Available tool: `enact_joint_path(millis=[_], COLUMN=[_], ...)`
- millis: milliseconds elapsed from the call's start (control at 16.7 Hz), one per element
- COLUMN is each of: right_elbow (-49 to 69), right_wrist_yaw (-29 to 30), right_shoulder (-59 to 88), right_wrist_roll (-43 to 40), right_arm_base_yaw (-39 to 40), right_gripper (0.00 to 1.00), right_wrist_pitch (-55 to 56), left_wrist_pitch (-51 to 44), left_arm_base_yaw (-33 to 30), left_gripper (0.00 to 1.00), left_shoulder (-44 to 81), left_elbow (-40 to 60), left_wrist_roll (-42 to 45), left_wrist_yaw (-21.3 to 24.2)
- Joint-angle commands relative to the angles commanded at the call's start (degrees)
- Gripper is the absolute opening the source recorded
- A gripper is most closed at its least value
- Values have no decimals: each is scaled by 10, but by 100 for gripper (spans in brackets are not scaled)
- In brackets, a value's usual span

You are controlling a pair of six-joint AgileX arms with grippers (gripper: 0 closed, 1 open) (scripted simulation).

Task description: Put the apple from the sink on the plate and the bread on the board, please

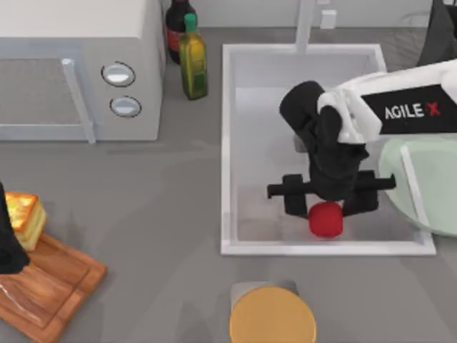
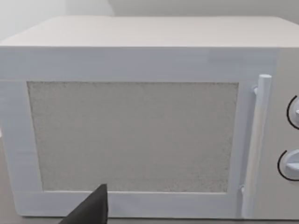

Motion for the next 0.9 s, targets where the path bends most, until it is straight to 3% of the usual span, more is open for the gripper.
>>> enact_joint_path(millis=[420, 900], right_elbow=[74, 91], right_wrist_yaw=[-1, -3], right_shoulder=[-74, -92], right_wrist_roll=[-2, -10], right_arm_base_yaw=[-1, -10], right_gripper=[0, 0], right_wrist_pitch=[-152, -169], left_wrist_pitch=[0, 0], left_arm_base_yaw=[0, 0], left_gripper=[100, 100], left_shoulder=[0, 0], left_elbow=[0, 0], left_wrist_roll=[0, 0], left_wrist_yaw=[0, 0])
